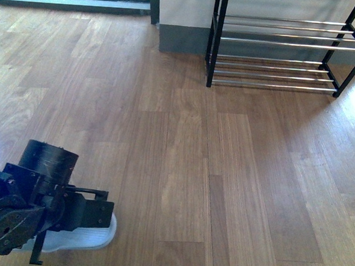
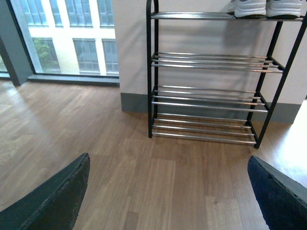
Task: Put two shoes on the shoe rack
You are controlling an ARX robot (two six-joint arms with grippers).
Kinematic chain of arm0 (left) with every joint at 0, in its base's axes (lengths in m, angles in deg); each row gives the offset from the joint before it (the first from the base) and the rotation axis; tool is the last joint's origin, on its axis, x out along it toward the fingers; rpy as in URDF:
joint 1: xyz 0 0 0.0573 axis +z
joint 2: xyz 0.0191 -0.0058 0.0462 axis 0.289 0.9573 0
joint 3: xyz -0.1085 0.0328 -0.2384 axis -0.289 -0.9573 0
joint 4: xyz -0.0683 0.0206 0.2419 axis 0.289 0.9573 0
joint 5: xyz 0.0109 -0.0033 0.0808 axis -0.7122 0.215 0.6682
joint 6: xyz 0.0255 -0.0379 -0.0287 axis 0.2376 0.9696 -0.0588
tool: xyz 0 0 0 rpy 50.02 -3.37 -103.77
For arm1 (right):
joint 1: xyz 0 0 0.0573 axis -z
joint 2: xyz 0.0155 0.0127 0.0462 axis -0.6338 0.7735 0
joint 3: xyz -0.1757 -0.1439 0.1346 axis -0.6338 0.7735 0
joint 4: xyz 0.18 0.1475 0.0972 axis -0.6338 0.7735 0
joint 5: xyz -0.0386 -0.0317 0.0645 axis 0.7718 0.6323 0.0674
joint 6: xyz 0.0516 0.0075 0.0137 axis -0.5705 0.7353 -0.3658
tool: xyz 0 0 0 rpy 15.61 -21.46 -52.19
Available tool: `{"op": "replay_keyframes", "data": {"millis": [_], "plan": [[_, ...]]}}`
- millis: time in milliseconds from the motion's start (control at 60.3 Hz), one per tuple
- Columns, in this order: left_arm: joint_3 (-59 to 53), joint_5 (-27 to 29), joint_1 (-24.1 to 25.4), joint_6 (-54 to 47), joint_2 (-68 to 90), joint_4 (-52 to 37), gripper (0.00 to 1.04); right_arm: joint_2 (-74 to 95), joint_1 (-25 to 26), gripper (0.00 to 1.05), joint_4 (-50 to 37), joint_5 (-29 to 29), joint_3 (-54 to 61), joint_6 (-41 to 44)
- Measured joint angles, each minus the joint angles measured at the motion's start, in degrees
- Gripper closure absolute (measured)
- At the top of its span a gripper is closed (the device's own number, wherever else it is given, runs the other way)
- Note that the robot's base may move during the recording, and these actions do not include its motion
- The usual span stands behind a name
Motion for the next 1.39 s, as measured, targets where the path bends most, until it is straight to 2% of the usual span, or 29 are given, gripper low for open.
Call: {"op": "replay_keyframes", "data": {"millis": [99,166,199,265,348,431,497,530,597,646,680,812,928,994,1094,1127,1243,1276,1392], "plan": [[7.3,-2.1,-4.6,1.8,2.8,0.8,1.03,0.0,0.0,0.09,0.0,0.0,0.0,0.0],[18.9,-6.6,-10.0,6.7,6.1,2.8,1.02,0.0,0.0,0.09,0.0,0.0,0.0,0.0],[24.5,-10.6,-12.7,9.0,7.4,2.3,0.95,0.0,0.0,0.09,0.0,0.0,0.0,0.0],[29.9,-14.9,-15.6,12.5,7.2,2.5,0.84,0.0,0.0,0.09,0.0,0.0,0.0,0.0],[29.2,-19.1,-16.8,17.8,4.2,-2.0,0.7,0.0,0.0,0.09,0.0,0.0,0.0,0.0],[24.0,-18.7,-15.0,23.6,0.3,-4.2,0.56,0.0,0.0,0.09,0.0,0.0,0.0,0.0],[18.3,-15.6,-11.7,28.9,-3.3,-3.3,0.43,0.0,0.0,0.09,0.0,0.0,0.0,0.0],[14.7,-13.9,-9.4,33.4,-5.7,-1.4,0.36,0.0,0.0,0.09,0.0,0.0,0.0,0.0],[9.2,-13.8,-5.6,42.7,-9.8,2.1,0.26,0.0,0.0,0.09,0.0,0.0,0.0,0.0],[2.5,-12.4,-1.5,54.5,-15.4,3.9,0.11,0.0,0.0,0.09,0.0,0.0,0.0,0.0],[0.2,-12.3,-0.3,59.3,-17.5,4.3,0.08,0.0,0.0,0.09,0.0,0.0,0.0,0.0],[-9.9,-9.4,2.8,74.3,-27.0,4.9,0.09,0.0,0.0,0.09,0.0,0.0,0.0,0.0],[-17.2,-6.0,3.8,79.7,-35.5,1.2,0.11,0.0,0.0,0.09,0.0,0.0,0.0,0.0],[-20.5,-3.4,4.1,80.0,-33.0,-13.4,0.23,0.0,0.0,0.09,0.0,0.0,0.0,0.0],[-25.5,-3.5,4.7,80.0,-30.9,-25.3,0.39,0.0,0.0,0.09,0.0,0.0,0.0,0.0],[-27.7,-3.8,5.1,80.0,-31.1,-30.5,0.47,0.0,0.0,0.09,0.0,0.0,0.0,0.0],[-30.4,-4.2,6.1,80.0,-32.3,-38.2,0.66,0.0,0.0,0.09,0.0,0.0,0.0,0.0],[-31.0,-4.2,6.2,80.0,-32.6,-39.8,0.74,0.0,0.0,0.09,0.0,0.0,0.0,0.0],[-31.2,-4.2,6.2,80.0,-32.7,-40.4,0.96,0.0,0.0,0.09,0.0,0.0,0.0,0.0]]}}
